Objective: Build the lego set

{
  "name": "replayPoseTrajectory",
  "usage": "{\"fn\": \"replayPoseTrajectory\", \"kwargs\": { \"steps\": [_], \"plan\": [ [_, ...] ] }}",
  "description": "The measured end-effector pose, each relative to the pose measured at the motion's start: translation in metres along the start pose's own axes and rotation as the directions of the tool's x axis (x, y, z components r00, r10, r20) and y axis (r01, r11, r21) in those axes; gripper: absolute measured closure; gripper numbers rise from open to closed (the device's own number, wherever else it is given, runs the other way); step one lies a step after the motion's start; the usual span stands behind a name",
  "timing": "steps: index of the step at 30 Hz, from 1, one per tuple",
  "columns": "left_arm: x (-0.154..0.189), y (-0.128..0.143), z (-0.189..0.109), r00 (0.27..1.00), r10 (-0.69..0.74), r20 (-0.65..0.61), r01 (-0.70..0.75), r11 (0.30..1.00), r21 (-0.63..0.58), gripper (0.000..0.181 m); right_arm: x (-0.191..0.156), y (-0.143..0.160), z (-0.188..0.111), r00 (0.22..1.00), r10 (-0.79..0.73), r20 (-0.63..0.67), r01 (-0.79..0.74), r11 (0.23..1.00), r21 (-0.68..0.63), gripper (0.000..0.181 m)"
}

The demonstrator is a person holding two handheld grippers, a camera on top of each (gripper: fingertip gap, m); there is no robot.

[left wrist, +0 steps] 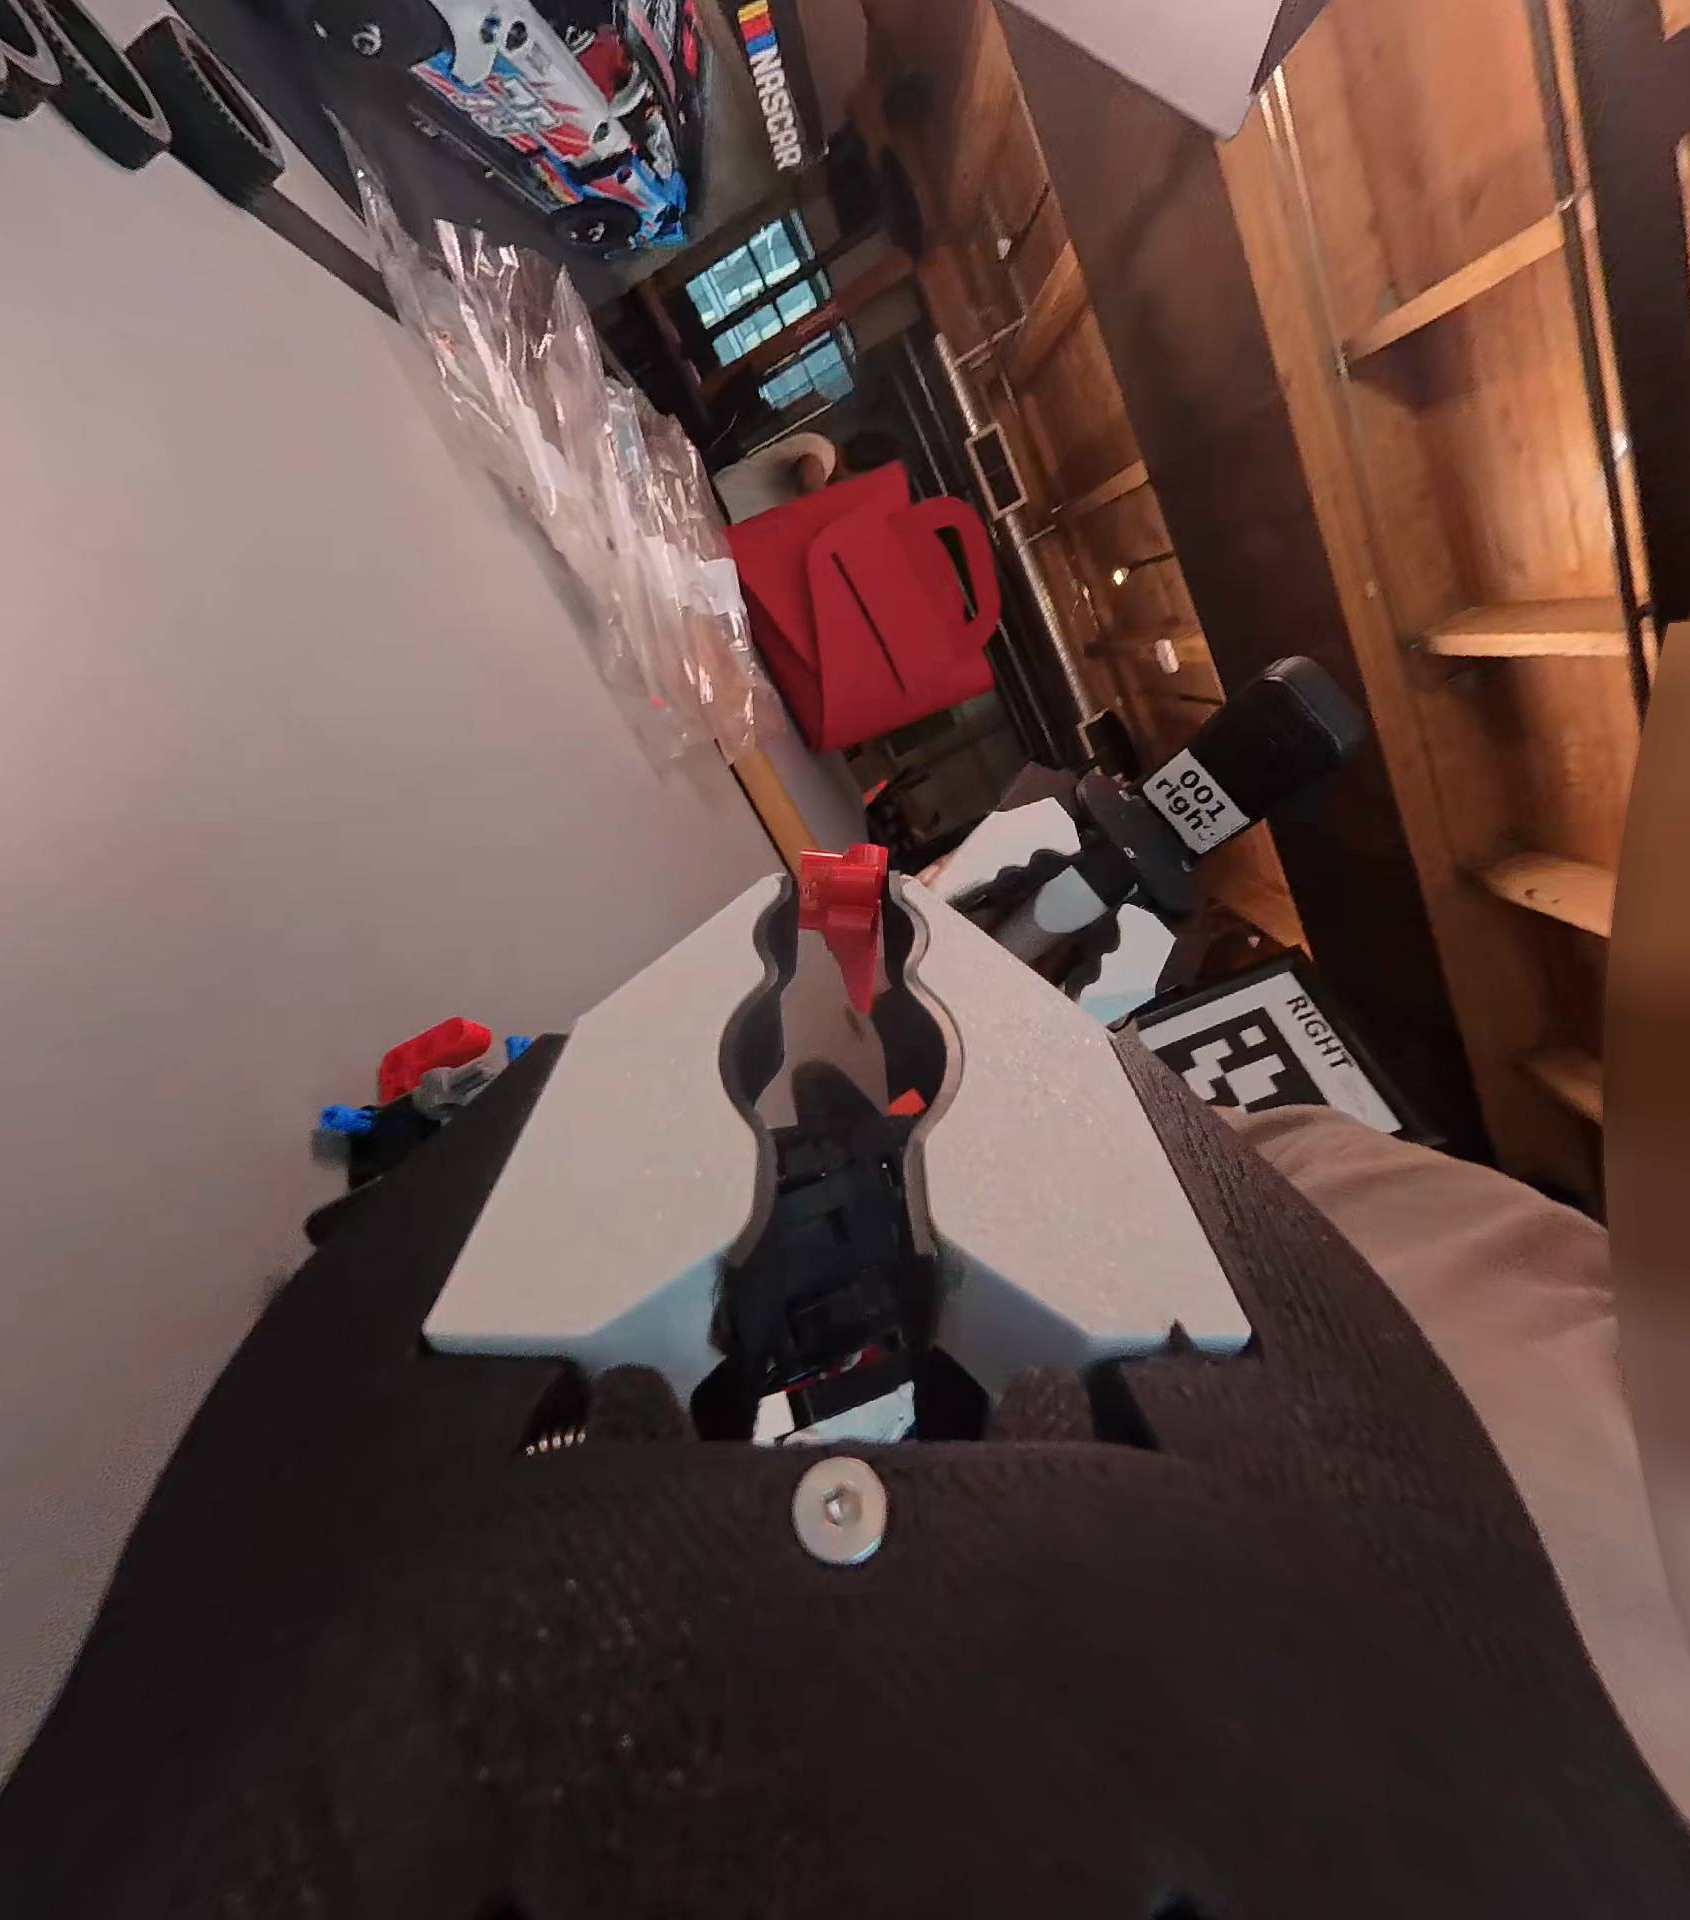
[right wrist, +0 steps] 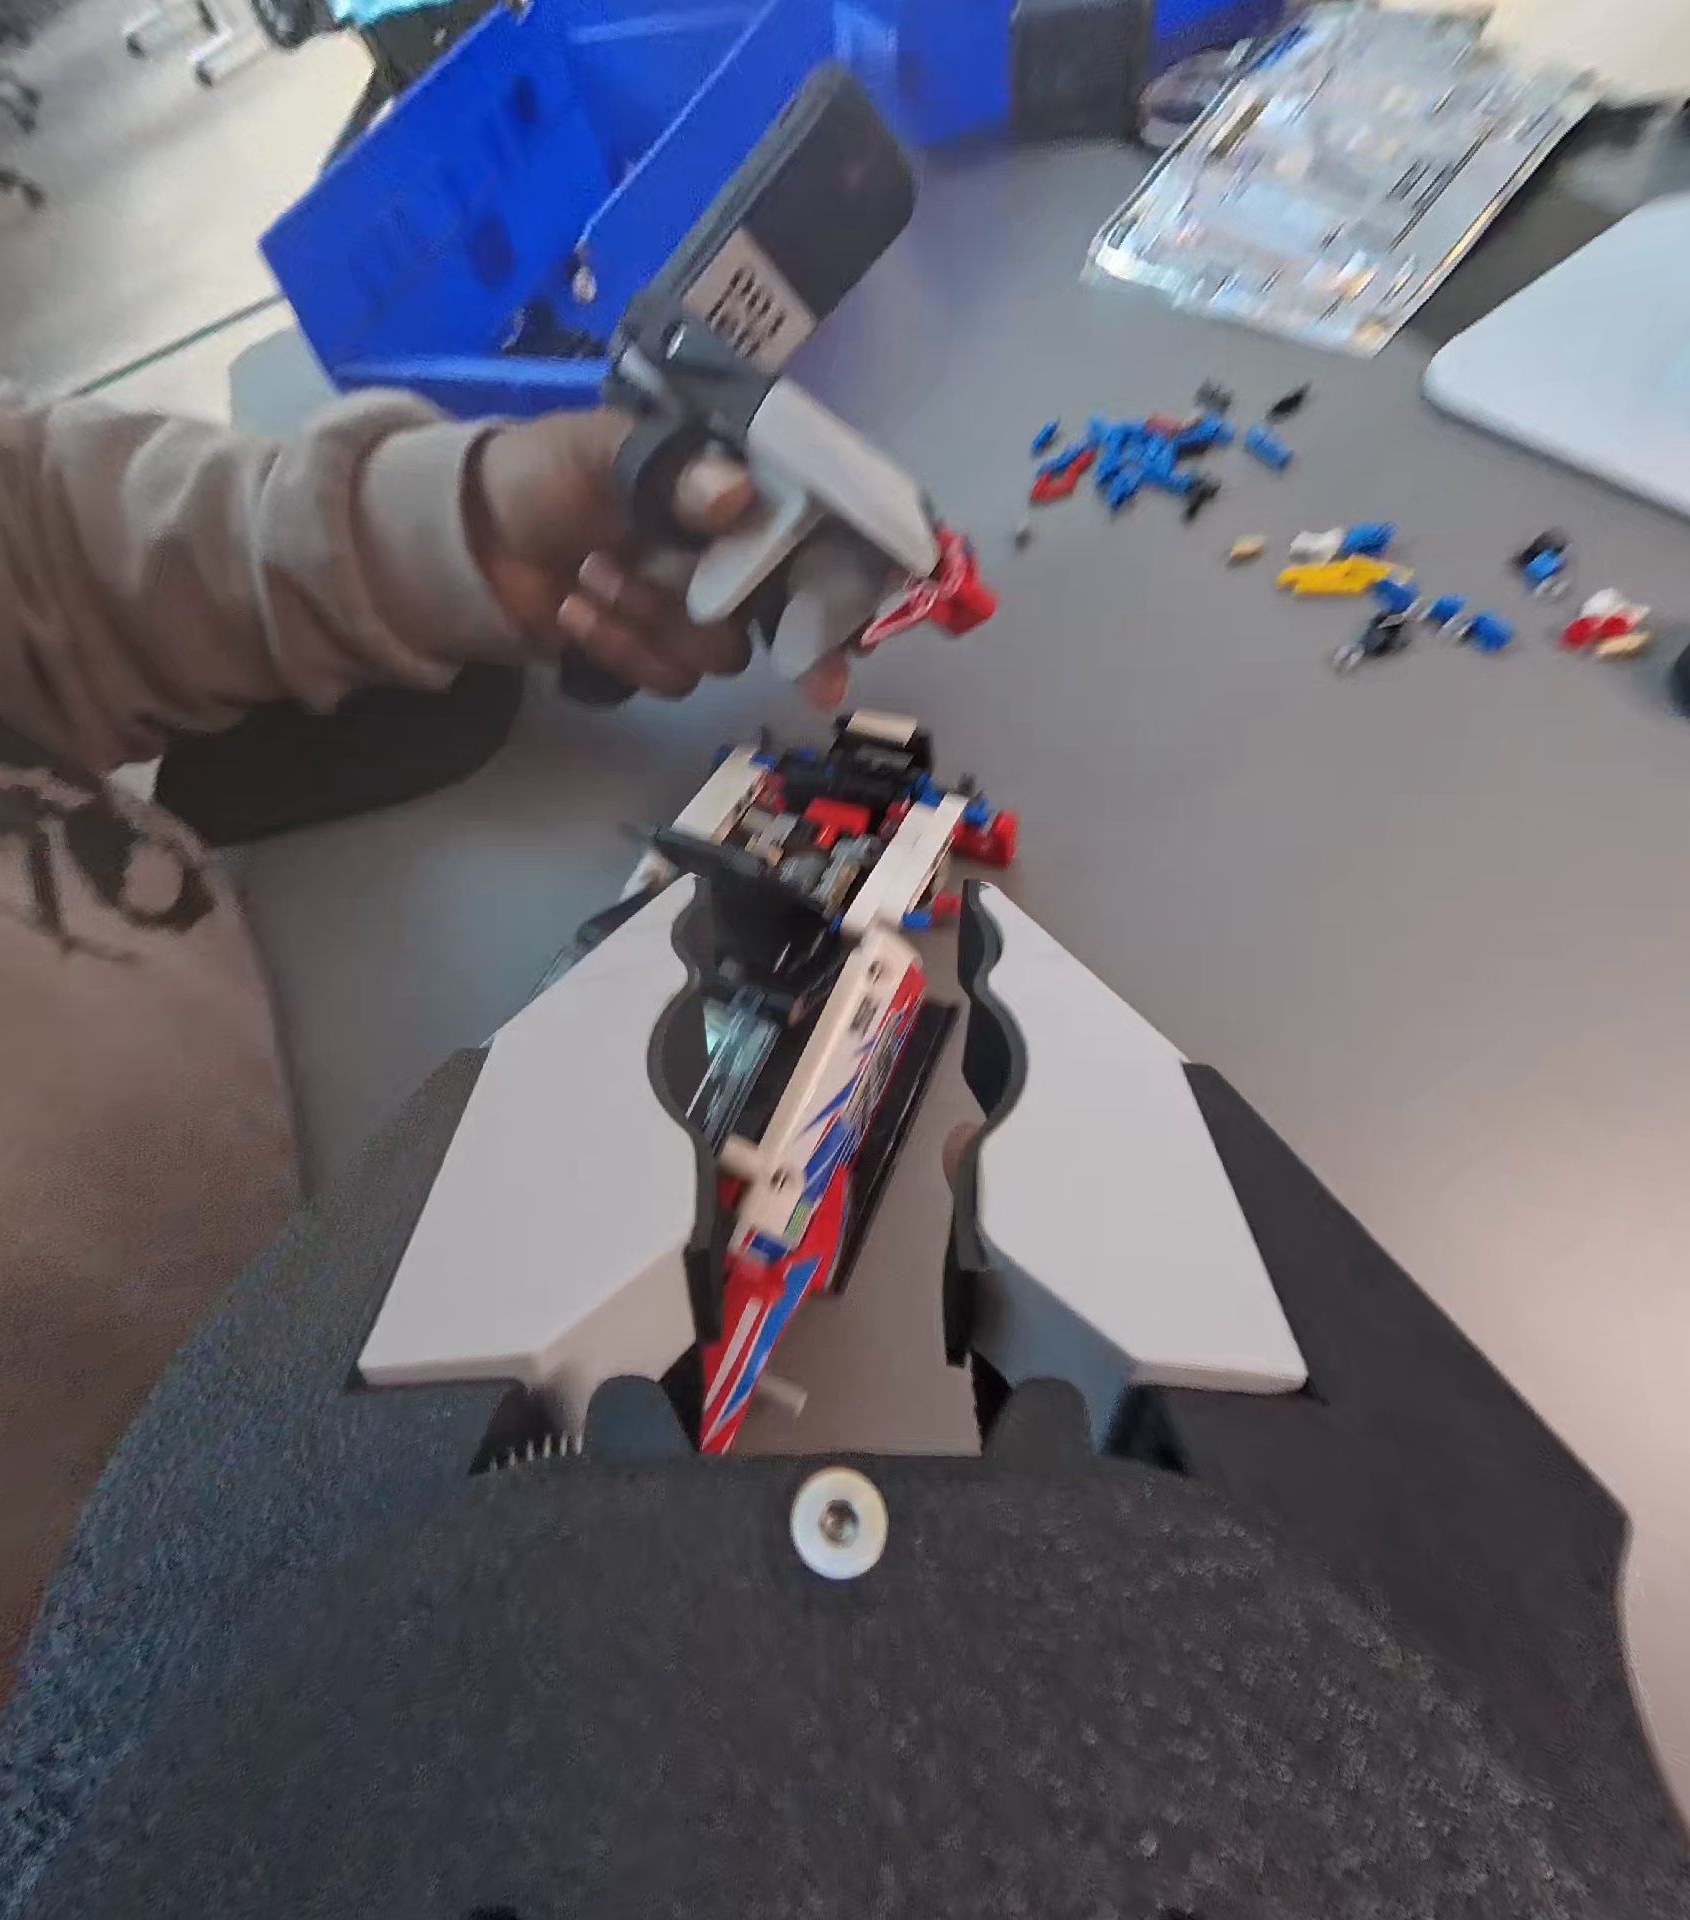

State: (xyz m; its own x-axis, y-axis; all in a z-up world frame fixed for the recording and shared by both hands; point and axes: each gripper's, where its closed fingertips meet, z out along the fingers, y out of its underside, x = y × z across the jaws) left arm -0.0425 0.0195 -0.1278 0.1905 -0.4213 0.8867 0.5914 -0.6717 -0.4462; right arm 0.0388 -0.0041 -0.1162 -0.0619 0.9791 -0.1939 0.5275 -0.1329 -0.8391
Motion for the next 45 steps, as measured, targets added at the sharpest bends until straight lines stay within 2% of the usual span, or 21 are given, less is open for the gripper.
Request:
{"fn": "replayPoseTrajectory", "kwargs": {
  "steps": [4, 7, 10, 15, 18, 20, 22, 24, 27, 31, 34, 39, 45],
  "plan": [
    [0.01, -0.009, 0.004, 0.999, -0.023, -0.023, 0.026, 0.988, 0.15, 0.167, 0.018, -0.042, 0.049, 0.986, -0.053, -0.157, 0.075, 0.987, 0.139, 0.136],
    [0.012, -0.021, -0.002, 1.0, -0.019, -0.011, 0.021, 0.964, 0.264, 0.168, 0.028, -0.046, 0.077, 0.946, -0.156, -0.285, 0.188, 0.978, 0.086, 0.142],
    [0.004, -0.026, -0.009, 0.999, -0.012, 0.038, 0.0, 0.956, 0.293, 0.167, 0.032, -0.057, 0.087, 0.907, -0.22, -0.358, 0.272, 0.957, 0.101, 0.163],
    [-0.003, -0.035, -0.018, 0.998, -0.047, 0.036, 0.033, 0.945, 0.325, 0.168, 0.043, -0.066, 0.091, 0.863, -0.303, -0.405, 0.368, 0.925, 0.092, 0.178],
    [-0.004, -0.032, -0.02, 0.998, -0.059, 0.007, 0.054, 0.96, 0.276, 0.168, 0.04, -0.066, 0.093, 0.873, -0.388, -0.297, 0.431, 0.898, 0.092, 0.178],
    [-0.004, -0.028, -0.022, 0.999, -0.042, -0.007, 0.043, 0.978, 0.202, 0.166, 0.039, -0.062, 0.095, 0.874, -0.453, -0.176, 0.472, 0.878, 0.083, 0.178],
    [-0.006, -0.028, -0.027, 0.998, 0.049, 0.029, -0.053, 0.991, 0.123, 0.157, 0.037, -0.056, 0.094, 0.857, -0.515, -0.025, 0.515, 0.854, 0.074, 0.178],
    [-0.008, -0.026, -0.032, 0.973, 0.218, 0.081, -0.22, 0.975, 0.016, 0.154, 0.035, -0.045, 0.094, 0.824, -0.548, 0.142, 0.544, 0.836, 0.066, 0.178],
    [-0.021, -0.015, -0.039, 0.869, 0.48, 0.122, -0.452, 0.869, -0.202, 0.15, 0.039, -0.027, 0.103, 0.783, -0.518, 0.343, 0.548, 0.836, 0.013, 0.178],
    [-0.046, 0.001, -0.042, 0.772, 0.627, 0.099, -0.552, 0.74, -0.384, 0.151, 0.042, -0.011, 0.119, 0.73, -0.443, 0.521, 0.536, 0.843, -0.034, 0.178],
    [-0.058, 0.012, -0.038, 0.762, 0.644, 0.069, -0.555, 0.704, -0.442, 0.152, 0.043, -0.003, 0.129, 0.68, -0.433, 0.592, 0.566, 0.823, -0.048, 0.178],
    [-0.076, 0.029, -0.036, 0.685, 0.727, 0.048, -0.58, 0.584, -0.568, 0.16, 0.041, 0.01, 0.136, 0.614, -0.437, 0.657, 0.614, 0.788, -0.049, 0.178],
    [-0.079, 0.036, -0.035, 0.643, 0.765, 0.035, -0.592, 0.525, -0.612, 0.164, 0.041, 0.018, 0.137, 0.568, -0.452, 0.688, 0.654, 0.755, -0.043, 0.178]
  ]
}}
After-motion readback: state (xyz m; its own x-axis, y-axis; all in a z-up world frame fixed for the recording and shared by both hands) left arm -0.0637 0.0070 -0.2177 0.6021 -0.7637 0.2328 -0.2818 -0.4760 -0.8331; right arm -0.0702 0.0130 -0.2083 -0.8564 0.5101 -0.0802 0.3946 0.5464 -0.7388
